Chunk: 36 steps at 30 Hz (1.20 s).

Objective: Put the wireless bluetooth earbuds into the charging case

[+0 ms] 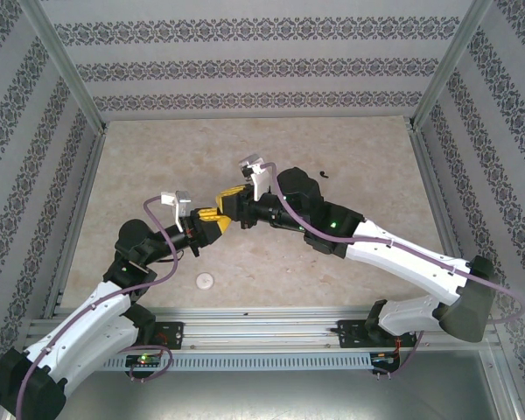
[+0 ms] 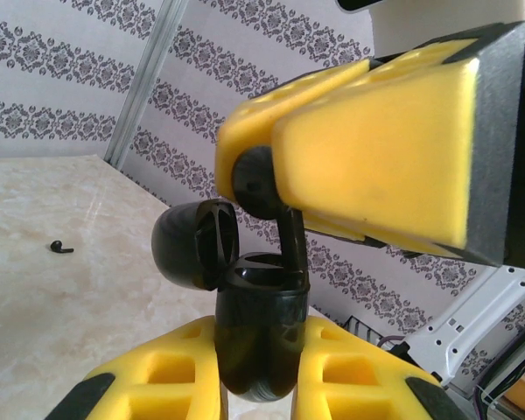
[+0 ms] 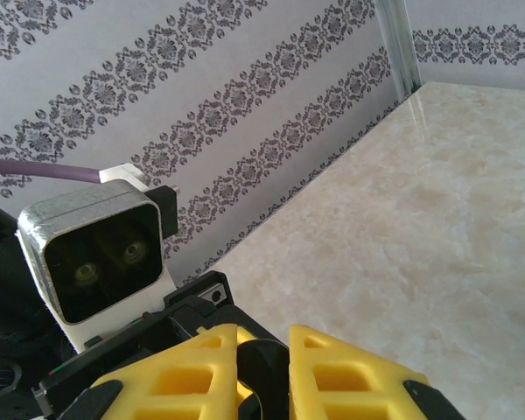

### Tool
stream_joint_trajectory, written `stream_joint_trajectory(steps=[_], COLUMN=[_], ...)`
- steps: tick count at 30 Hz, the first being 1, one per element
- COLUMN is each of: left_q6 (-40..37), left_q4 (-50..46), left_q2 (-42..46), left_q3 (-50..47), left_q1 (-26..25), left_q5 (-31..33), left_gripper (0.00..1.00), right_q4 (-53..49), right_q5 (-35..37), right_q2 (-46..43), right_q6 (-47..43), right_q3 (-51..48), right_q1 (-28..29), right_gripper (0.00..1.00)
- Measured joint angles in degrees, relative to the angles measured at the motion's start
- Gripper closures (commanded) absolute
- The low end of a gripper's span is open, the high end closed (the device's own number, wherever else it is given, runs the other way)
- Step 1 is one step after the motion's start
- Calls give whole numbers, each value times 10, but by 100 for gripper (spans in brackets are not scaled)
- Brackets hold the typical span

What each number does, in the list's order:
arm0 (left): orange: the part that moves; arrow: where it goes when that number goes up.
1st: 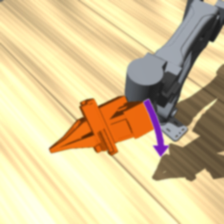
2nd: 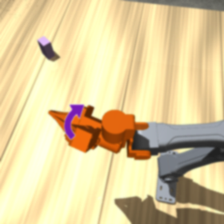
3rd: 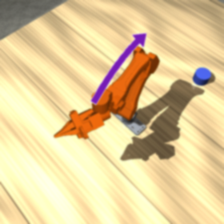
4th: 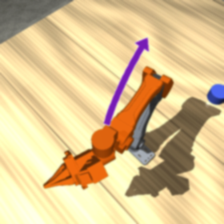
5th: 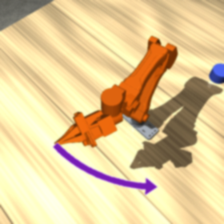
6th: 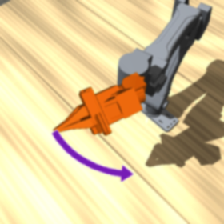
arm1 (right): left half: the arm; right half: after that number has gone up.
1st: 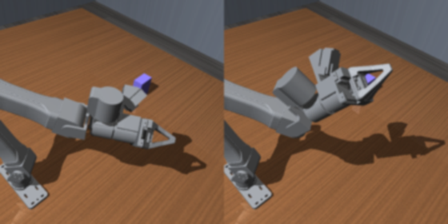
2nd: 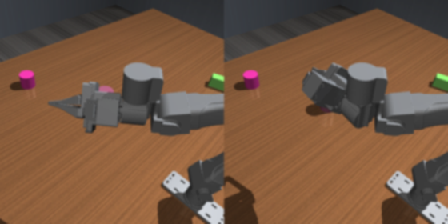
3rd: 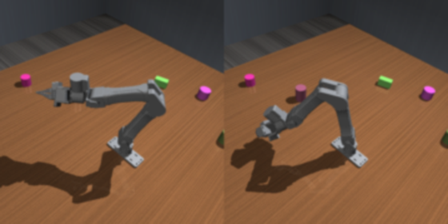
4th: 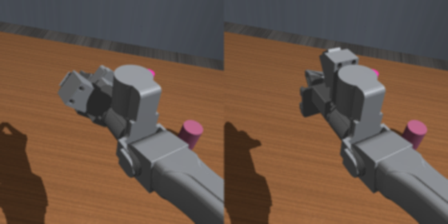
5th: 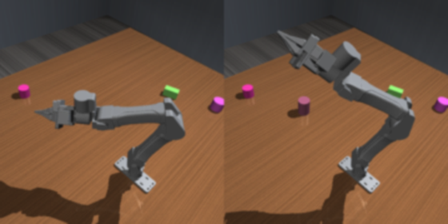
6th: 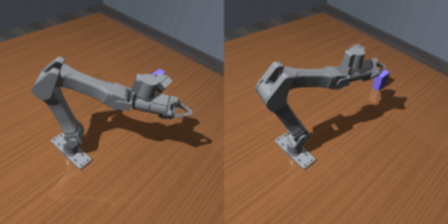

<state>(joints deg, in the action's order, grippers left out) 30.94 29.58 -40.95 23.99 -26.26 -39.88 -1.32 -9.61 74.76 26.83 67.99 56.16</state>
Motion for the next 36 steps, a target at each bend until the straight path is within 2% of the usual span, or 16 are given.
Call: stream_joint_trajectory(steps=[14,20,30,36], left_q6=[9,9,9,9], left_q4=[5,5,4,4], left_q2=[0,0,0,0], left_q3=[0,0,0,0], left_q1=[0,0,0,0], left_q5=[9,11,11,11], left_gripper=[100,100,100,100], right_q4=[3,3,3,1], right_q5=[10,16,16,16], right_q2=[0,-1,-4,-5], right_q6=[0,0,0,0], right_q3=[-10,-10,-13,-11], right_q1=[7,11,11,14], right_gripper=[83,74,70,59])
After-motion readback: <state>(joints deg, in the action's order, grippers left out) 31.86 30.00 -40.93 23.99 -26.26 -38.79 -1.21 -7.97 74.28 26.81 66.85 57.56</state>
